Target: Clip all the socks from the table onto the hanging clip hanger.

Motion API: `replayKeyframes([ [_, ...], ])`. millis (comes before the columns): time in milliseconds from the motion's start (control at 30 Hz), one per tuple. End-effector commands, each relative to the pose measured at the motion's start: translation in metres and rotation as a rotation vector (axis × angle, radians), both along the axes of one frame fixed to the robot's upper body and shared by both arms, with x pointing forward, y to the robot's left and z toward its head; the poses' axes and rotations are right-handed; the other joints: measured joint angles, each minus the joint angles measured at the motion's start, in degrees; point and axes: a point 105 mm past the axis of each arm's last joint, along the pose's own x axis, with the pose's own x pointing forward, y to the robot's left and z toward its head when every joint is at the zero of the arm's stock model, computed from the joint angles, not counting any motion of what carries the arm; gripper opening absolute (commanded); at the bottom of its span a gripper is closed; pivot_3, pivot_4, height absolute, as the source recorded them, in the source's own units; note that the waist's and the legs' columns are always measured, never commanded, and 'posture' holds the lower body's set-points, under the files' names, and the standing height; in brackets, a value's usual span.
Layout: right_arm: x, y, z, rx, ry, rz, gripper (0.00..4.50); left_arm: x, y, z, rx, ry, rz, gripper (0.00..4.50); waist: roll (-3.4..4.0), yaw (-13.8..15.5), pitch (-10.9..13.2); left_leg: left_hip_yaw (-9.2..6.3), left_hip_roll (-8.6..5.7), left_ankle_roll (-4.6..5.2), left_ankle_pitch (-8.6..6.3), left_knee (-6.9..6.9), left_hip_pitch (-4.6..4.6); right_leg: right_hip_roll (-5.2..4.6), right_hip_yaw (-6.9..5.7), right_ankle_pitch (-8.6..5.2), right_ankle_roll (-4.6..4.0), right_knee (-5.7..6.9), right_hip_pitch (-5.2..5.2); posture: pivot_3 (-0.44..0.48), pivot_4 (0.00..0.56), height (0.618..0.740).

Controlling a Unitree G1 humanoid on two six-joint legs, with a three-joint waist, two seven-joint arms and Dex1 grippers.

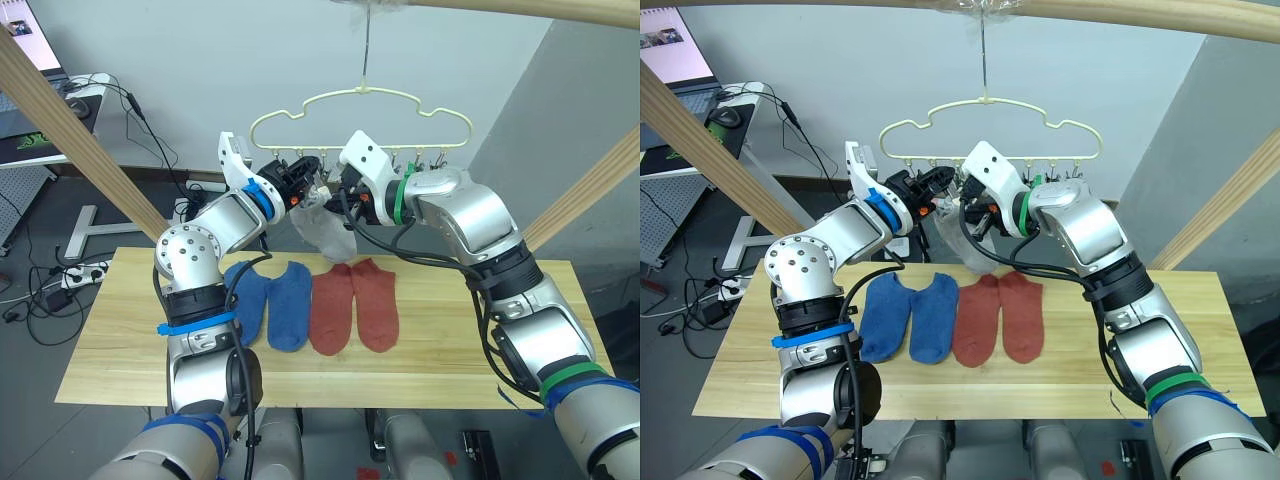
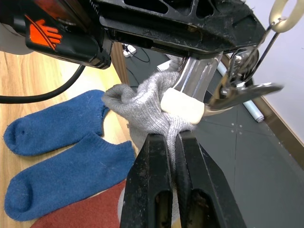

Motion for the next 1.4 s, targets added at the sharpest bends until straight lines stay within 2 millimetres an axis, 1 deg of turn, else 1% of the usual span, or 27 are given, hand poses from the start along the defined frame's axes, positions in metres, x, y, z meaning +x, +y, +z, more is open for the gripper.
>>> replayKeyframes([
  [33, -0.004, 0.004, 0.02, 0.025, -0.068, 0.024, 0.02, -0.001, 0.002, -0.004, 0.02, 0.005, 0.006, 0.14, 0.0, 0.0, 0.0, 0.0, 0.0, 0.0, 0.0, 0.0, 0.0, 0.0, 0.0, 0.0, 0.0, 0.0, 0.0, 0.076, 0.226, 0.74],
  [100, -0.003, 0.004, 0.02, 0.027, -0.069, 0.023, 0.0, -0.001, 0.002, -0.005, 0.011, 0.006, 0.003, 0.85, 0.0, 0.0, 0.0, 0.0, 0.0, 0.01, 0.0, 0.0, 0.0, 0.0, 0.0, 0.0, 0.0, 0.0, 0.0, 0.076, 0.226, 0.74],
  [133, -0.003, 0.004, 0.021, 0.028, -0.069, 0.022, 0.0, -0.001, 0.002, -0.005, 0.009, 0.007, 0.001, 1.04, 0.0, 0.0, 0.0, 0.0, 0.0, 0.01, 0.0, 0.0, 0.0, 0.0, 0.0, 0.0, 0.0, 0.0, 0.0, 0.076, 0.226, 0.74],
  [267, -0.004, 0.004, 0.021, 0.031, -0.069, 0.024, 0.0, -0.004, 0.0, -0.004, -0.011, 0.002, -0.018, 2.25, 0.0, 0.11, 0.0, 0.0, 0.0, 0.0, 0.0, 0.0, -0.01, 0.0, -0.01, 0.0, 0.0, -0.01, -0.01, 0.076, 0.226, 0.74],
  [400, -0.004, 0.004, 0.021, 0.033, -0.065, 0.026, 0.0, -0.009, -0.002, 0.004, -0.078, -0.014, -0.067, 2.25, 0.0, 0.41, 0.0, -0.01, 0.0, 0.0, 0.0, 0.0, -0.03, -0.01, -0.01, 0.0, 0.0, -0.02, -0.02, 0.076, 0.226, 0.74],
  [467, -0.005, 0.005, 0.02, 0.035, -0.059, 0.027, 0.0, -0.014, -0.001, 0.012, -0.13, -0.037, -0.093, 2.25, 0.0, 0.59, 0.0, -0.01, 0.0, 0.0, 0.0, 0.0, -0.03, -0.01, -0.01, 0.0, 0.0, -0.02, -0.02, 0.08, 0.225, 0.74],
  [533, -0.006, 0.005, 0.019, 0.04, -0.052, 0.03, 0.0, -0.02, 0.0, 0.015, -0.14, -0.054, -0.121, 2.25, 0.0, 0.7, 0.0, -0.01, 0.0, 0.0, 0.0, 0.0, -0.03, -0.01, -0.02, 0.0, 0.0, -0.02, -0.02, 0.083, 0.225, 0.74],
  [600, -0.006, 0.005, 0.016, 0.047, -0.046, 0.024, 0.54, -0.027, 0.0, 0.013, -0.081, -0.069, -0.145, 2.29, 0.0, 0.73, 0.0, -0.01, 0.0, 0.0, 0.0, 0.0, -0.03, -0.01, -0.02, 0.0, 0.0, -0.02, -0.02, 0.086, 0.225, 0.74],
  [633, -0.007, 0.004, 0.015, 0.05, -0.042, 0.02, 0.71, -0.032, 0.0, 0.012, -0.054, -0.076, -0.16, 2.29, 0.0, 0.73, 0.0, -0.01, 0.0, -0.01, 0.01, -0.01, -0.03, -0.01, -0.01, 0.0, 0.0, -0.02, -0.02, 0.086, 0.225, 0.74],
  [833, -0.015, -0.002, 0.002, 0.058, 0.003, 0.009, 2.74, -0.05, 0.01, 0.004, 0.084, -0.108, -0.194, 2.29, 0.0, 0.95, 0.0, -0.04, 0.0, -0.03, 0.01, -0.02, -0.04, -0.02, -0.05, 0.0, 0.0, -0.03, -0.02, 0.103, 0.224, 0.74],
  [933, -0.029, -0.012, -0.007, 0.057, 0.039, 0.017, 3.72, -0.062, 0.012, 0.004, 0.151, -0.147, -0.225, 2.29, 0.0, 1.13, 0.0, -0.05, -0.01, -0.02, 0.01, -0.02, -0.04, -0.03, -0.05, 0.0, 0.0, -0.02, -0.02, 0.12, 0.223, 0.74],
  [1000, -0.035, -0.017, -0.01, 0.055, 0.05, 0.017, 4.46, -0.067, 0.012, 0.003, 0.185, -0.164, -0.236, 2.29, 0.0, 1.39, 0.0, -0.06, -0.01, -0.02, 0.01, -0.02, -0.05, -0.03, -0.06, 0.0, 0.0, -0.03, -0.02, 0.125, 0.222, 0.74],
  [1067, -0.045, -0.027, -0.011, 0.055, 0.06, 0.012, 4.46, -0.068, 0.01, 0.001, 0.297, -0.22, -0.21, 2.29, 0.0, 1.69, 0.0, -0.07, -0.01, -0.01, 0.0, -0.02, -0.05, -0.03, -0.07, 0.0, 0.0, -0.03, -0.02, 0.131, 0.222, 0.74],
  [1133, -0.054, -0.04, -0.011, 0.05, 0.063, 0.002, 4.46, -0.07, 0.006, -0.003, 0.452, -0.321, -0.172, 2.29, 0.01, 2.13, -0.01, -0.06, -0.02, -0.01, 0.0, -0.02, -0.05, -0.03, -0.06, 0.0, 0.0, -0.04, -0.02, 0.131, 0.221, 0.74],
  [1167, -0.058, -0.044, -0.01, 0.047, 0.063, -0.002, 4.46, -0.071, 0.004, -0.005, 0.499, -0.359, -0.163, 2.29, 0.02, 2.27, -0.01, -0.06, -0.01, -0.01, 0.0, -0.02, -0.05, -0.03, -0.06, 0.0, 0.0, -0.06, -0.02, 0.131, 0.221, 0.74],
  [1300, -0.074, -0.073, -0.003, 0.057, 0.053, -0.038, 4.46, -0.068, -0.005, -0.012, 0.631, -0.534, -0.074, 2.29, 0.03, 2.5, -0.04, -0.02, -0.03, 0.06, -0.04, -0.04, -0.04, -0.03, -0.02, 0.0, -0.01, -0.11, -0.01, 0.119, 0.221, 0.74],
  [1400, -0.084, -0.092, 0.007, 0.111, 0.047, -0.073, 4.46, -0.065, -0.011, -0.015, 0.671, -0.609, -0.014, 2.29, 0.03, 2.61, -0.05, -0.02, -0.02, 0.12, -0.07, -0.03, -0.06, -0.03, -0.01, 0.01, -0.03, -0.14, -0.01, 0.119, 0.221, 0.74],
])
